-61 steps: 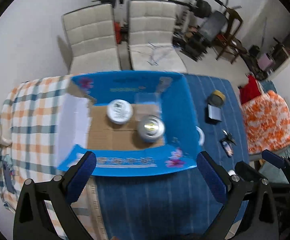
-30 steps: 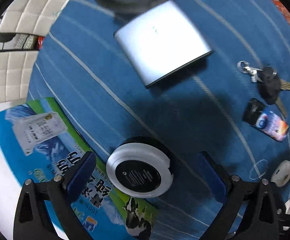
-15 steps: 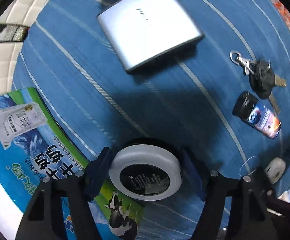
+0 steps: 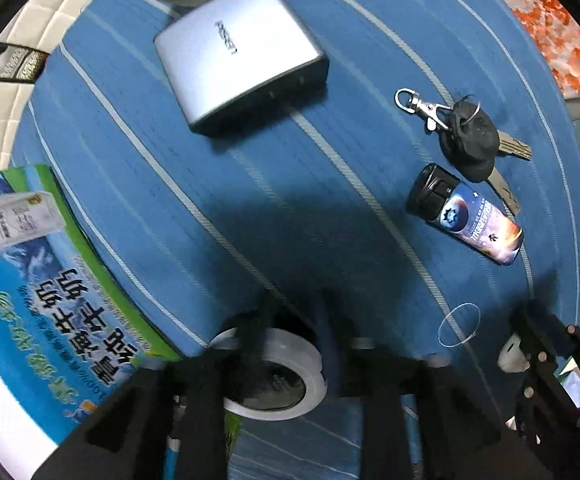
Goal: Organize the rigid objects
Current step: 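Grasp the white-rimmed black round case with the left tool while the right tool grasps the small white object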
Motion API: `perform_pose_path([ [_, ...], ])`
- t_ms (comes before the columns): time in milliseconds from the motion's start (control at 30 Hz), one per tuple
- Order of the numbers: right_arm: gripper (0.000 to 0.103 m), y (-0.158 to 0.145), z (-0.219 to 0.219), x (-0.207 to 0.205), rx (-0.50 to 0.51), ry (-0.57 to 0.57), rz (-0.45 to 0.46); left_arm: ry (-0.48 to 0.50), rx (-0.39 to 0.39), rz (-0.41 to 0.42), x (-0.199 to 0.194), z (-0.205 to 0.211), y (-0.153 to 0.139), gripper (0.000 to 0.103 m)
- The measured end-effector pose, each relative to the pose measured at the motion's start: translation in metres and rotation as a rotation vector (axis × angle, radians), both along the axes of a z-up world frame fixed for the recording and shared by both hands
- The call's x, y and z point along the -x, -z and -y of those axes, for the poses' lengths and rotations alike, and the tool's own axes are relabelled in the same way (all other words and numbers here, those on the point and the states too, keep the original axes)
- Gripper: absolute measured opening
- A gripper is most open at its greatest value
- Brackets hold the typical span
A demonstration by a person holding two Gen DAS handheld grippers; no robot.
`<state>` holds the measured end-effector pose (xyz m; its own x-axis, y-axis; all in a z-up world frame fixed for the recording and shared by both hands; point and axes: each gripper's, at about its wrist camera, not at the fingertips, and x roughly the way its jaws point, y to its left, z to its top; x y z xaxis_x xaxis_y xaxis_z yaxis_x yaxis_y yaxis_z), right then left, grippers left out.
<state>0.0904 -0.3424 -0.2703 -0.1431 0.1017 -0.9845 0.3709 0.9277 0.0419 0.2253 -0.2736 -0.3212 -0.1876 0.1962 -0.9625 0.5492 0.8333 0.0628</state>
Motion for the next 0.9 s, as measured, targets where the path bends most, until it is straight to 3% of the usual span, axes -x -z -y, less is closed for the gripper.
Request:
perform_pose_path([
  [33, 0.015, 0.0, 0.003, 0.001, -0.017, 0.008, -0.003, -0.014, 0.007, -0.012, 0.0, -0.003, 0.003, 0.057],
  [67, 0.018, -0.001, 0.006, 0.001, -0.026, 0.015, -0.005, -0.027, 0.019, -0.029, -0.001, -0.004, 0.004, 0.078],
  [100, 0.021, -0.002, 0.009, 0.003, -0.032, 0.025, -0.005, -0.033, 0.032, -0.047, -0.011, -0.003, -0.001, 0.083],
  [167, 0.025, -0.004, 0.008, 0.005, -0.047, 0.026, -0.003, -0.041, 0.051, -0.074, -0.009, -0.006, 0.002, 0.083],
  [233, 0.029, -0.006, 0.007, 0.007, -0.052, 0.025, -0.003, -0.014, 0.011, -0.092, -0.008, -0.007, 0.007, 0.089],
  [300, 0.03, -0.007, 0.003, 0.008, -0.048, 0.011, -0.002, 0.028, -0.035, -0.126, -0.002, 0.001, 0.012, 0.101],
  [400, 0.03, -0.008, 0.001, 0.008, -0.046, -0.001, -0.001, 0.094, -0.123, -0.181, 0.018, 0.005, 0.035, 0.101],
  [533, 0.03, -0.01, 0.0, 0.008, -0.044, -0.014, 0.004, 0.167, -0.178, -0.189, 0.041, 0.012, 0.049, 0.096],
  [667, 0.03, -0.008, 0.003, 0.009, -0.053, -0.005, 0.005, 0.126, -0.131, -0.183, 0.053, 0.022, 0.046, 0.075],
  [900, 0.03, -0.009, 0.016, 0.019, -0.077, 0.005, 0.025, 0.006, -0.019, -0.046, 0.078, 0.029, 0.034, 0.075],
])
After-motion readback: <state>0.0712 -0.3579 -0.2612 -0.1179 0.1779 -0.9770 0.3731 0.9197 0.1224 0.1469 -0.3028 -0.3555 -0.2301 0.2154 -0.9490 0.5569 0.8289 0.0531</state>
